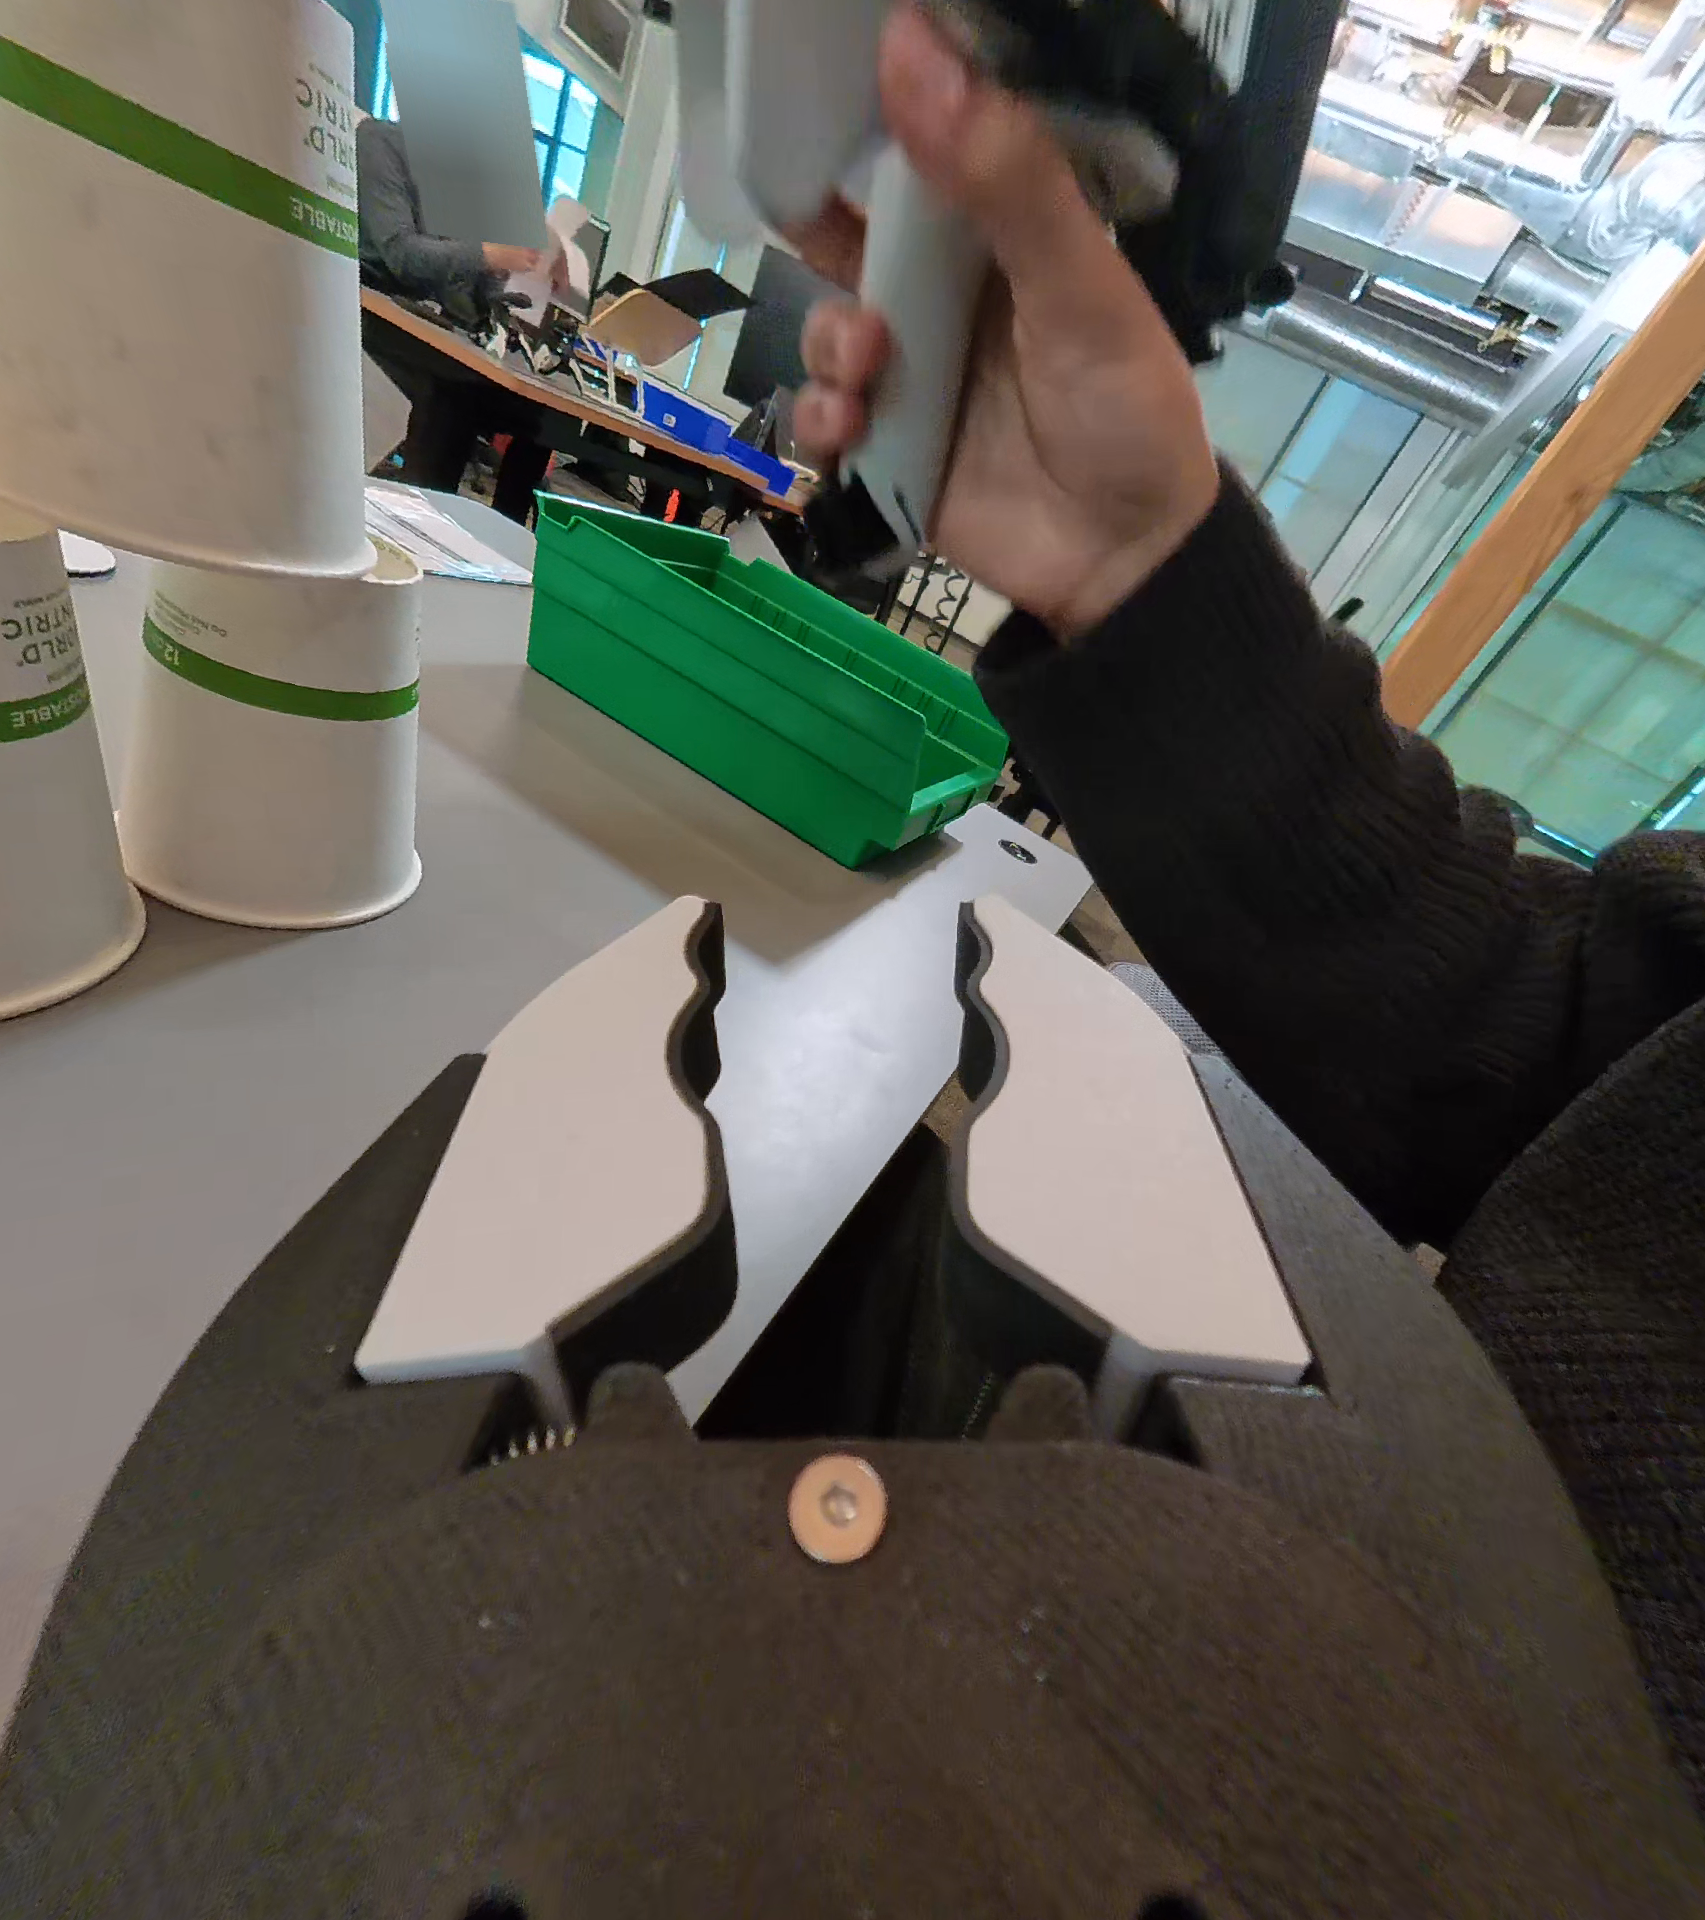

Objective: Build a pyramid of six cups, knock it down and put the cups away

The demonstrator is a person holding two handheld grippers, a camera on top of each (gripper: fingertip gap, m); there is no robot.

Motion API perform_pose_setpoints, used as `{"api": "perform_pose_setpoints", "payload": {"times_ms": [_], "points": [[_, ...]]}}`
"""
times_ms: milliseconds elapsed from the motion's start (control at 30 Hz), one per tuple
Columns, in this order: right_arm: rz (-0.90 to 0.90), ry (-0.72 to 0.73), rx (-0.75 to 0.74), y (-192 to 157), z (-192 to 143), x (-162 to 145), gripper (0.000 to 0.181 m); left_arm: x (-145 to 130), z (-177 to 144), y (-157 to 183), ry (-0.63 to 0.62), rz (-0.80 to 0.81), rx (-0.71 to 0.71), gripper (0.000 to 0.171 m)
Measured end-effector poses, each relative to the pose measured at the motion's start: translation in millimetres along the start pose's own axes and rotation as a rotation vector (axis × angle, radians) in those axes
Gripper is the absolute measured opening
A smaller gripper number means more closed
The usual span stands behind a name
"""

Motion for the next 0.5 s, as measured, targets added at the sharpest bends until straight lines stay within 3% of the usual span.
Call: {"api": "perform_pose_setpoints", "payload": {"times_ms": [167, 267, 367, 500], "points": [[0.008, -0.030, -0.073, 27, -35, -81, 0.071, -5, 4, -2, -0.035, -0.003, -0.005, 0.044], [-0.133, -0.223, -0.174, 39, -38, -126, 0.075, -8, 8, -5, -0.058, 0.018, 0.012, 0.044], [-0.219, -0.287, -0.221, 47, -30, -137, 0.071, -10, 11, -9, -0.077, 0.042, 0.033, 0.044], [-0.103, -0.295, -0.190, 54, -26, -141, 0.067, -12, 12, -15, -0.087, 0.014, 0.047, 0.044]]}}
Point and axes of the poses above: each gripper's, where its closed fingertips meet, z out along the fingers, x out of its top, y = z × x across the jaws, the point moved 10 cm from there along -z, back along the fingers, and after that the axes turned 13 degrees about z, right-handed, at the moved point
